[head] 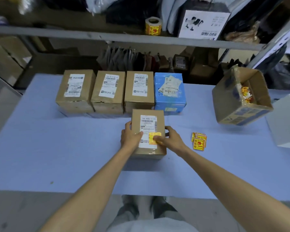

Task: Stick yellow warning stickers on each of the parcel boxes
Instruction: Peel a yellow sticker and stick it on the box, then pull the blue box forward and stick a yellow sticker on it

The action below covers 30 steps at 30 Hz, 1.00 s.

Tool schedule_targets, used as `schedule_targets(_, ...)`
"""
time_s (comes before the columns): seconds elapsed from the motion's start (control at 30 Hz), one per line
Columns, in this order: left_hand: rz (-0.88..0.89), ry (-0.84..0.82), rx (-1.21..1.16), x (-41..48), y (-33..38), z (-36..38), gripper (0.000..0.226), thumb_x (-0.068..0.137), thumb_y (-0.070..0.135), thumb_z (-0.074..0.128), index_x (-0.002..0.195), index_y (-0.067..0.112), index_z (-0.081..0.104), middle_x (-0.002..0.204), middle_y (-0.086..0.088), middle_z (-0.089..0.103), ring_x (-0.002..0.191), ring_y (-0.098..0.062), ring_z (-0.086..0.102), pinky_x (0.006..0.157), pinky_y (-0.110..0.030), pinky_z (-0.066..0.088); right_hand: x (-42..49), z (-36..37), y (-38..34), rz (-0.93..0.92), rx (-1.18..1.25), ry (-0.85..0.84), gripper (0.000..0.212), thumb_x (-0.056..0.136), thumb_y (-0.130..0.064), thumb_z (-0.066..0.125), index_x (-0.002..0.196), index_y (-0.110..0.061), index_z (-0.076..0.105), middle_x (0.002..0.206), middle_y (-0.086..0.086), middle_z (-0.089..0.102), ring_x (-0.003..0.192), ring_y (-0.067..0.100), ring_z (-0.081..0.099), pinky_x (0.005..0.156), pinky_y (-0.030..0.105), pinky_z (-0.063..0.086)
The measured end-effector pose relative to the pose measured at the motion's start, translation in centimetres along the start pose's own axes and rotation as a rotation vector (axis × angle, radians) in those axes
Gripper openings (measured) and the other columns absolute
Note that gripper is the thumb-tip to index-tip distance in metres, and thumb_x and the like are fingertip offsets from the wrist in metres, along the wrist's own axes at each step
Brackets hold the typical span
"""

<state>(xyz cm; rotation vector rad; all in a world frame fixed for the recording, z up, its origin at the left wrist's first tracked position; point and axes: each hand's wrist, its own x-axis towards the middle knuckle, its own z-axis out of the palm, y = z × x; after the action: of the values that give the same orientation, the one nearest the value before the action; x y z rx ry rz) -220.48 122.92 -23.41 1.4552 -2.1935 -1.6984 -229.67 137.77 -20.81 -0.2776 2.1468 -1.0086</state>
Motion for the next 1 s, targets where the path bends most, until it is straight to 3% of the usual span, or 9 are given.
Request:
schedule_targets(0.1, 0.029, -0.022, -0.027, -0.6, 0.2, -0.3, 0.067, 0.078, 0.024, 0.073, 0.136, 0.029, 0.04, 0.132, -0.003, 0.055, 0.115, -0.024, 0.057, 0.098, -0.043, 0.048, -0.7, -0.1, -0.3, -0.038, -0.018, 0.035, 0.069, 0.079, -0.023, 0.077, 0.137, -0.013, 0.042, 0.125, 0.003, 0.06, 0.1, 0.013, 0.056, 0.081, 0.024, 0.047)
schedule_targets(0.37, 0.172, -0.098, -0.075, -3.0, 2.5, 2.0, 0.069, 0.081, 0.027, 0.073, 0.14, 0.028, 0.038, 0.137, 0.002, 0.052, 0.12, -0.02, 0.053, 0.1, -0.043, 0.047, -3.5, -3.8, -0.4, -0.037, 0.052, 0.19, 0.073, 0.078, -0.018, 0.078, 0.141, -0.014, 0.04, 0.128, 0.005, 0.061, 0.107, 0.018, 0.06, 0.09, 0.034, 0.053)
schedule_targets(0.53, 0.315, -0.208, -0.031, -2.6, 8.2, 5.1, 0.077, 0.078, 0.022, 0.076, 0.143, 0.026, 0.036, 0.135, 0.001, 0.052, 0.122, -0.02, 0.051, 0.101, -0.044, 0.046, -4.1, -9.2, -0.2, -0.047, 0.122, 0.337, 0.066, 0.077, -0.02, 0.079, 0.131, -0.015, 0.043, 0.12, 0.003, 0.063, 0.099, 0.017, 0.063, 0.082, 0.031, 0.054)
schedule_targets(0.7, 0.372, -0.245, -0.013, -1.9, 14.4, 8.7, 0.071, 0.084, 0.016, 0.071, 0.144, 0.019, 0.033, 0.139, -0.003, 0.05, 0.126, -0.021, 0.049, 0.097, -0.033, 0.043, -2.2, -14.7, -0.8, -0.1, 0.139, 0.434, 0.059, 0.077, -0.018, 0.078, 0.125, -0.015, 0.044, 0.122, 0.003, 0.06, 0.097, 0.013, 0.06, 0.083, 0.031, 0.053)
schedule_targets(0.83, 0.417, -0.218, 0.064, -0.4, 18.0, 11.8, 0.065, 0.083, 0.024, 0.071, 0.14, 0.019, 0.039, 0.135, -0.004, 0.055, 0.123, -0.025, 0.052, 0.102, -0.041, 0.045, 1.0, -18.8, -0.9, -0.153, 0.098, 0.479, 0.06, 0.072, -0.014, 0.08, 0.124, -0.013, 0.051, 0.119, 0.005, 0.064, 0.103, 0.019, 0.063, 0.092, 0.043, 0.052)
schedule_targets(1.0, 0.403, -0.14, 0.116, 2.9, 21.2, 16.1, 0.065, 0.077, 0.029, 0.076, 0.135, 0.022, 0.045, 0.13, -0.005, 0.056, 0.12, -0.026, 0.051, 0.101, -0.047, 0.044, 5.7, -23.5, -0.7, -0.156, 0.103, 0.43, 0.062, 0.076, -0.009, 0.077, 0.13, -0.009, 0.048, 0.123, 0.008, 0.063, 0.102, 0.017, 0.061, 0.086, 0.032, 0.05)
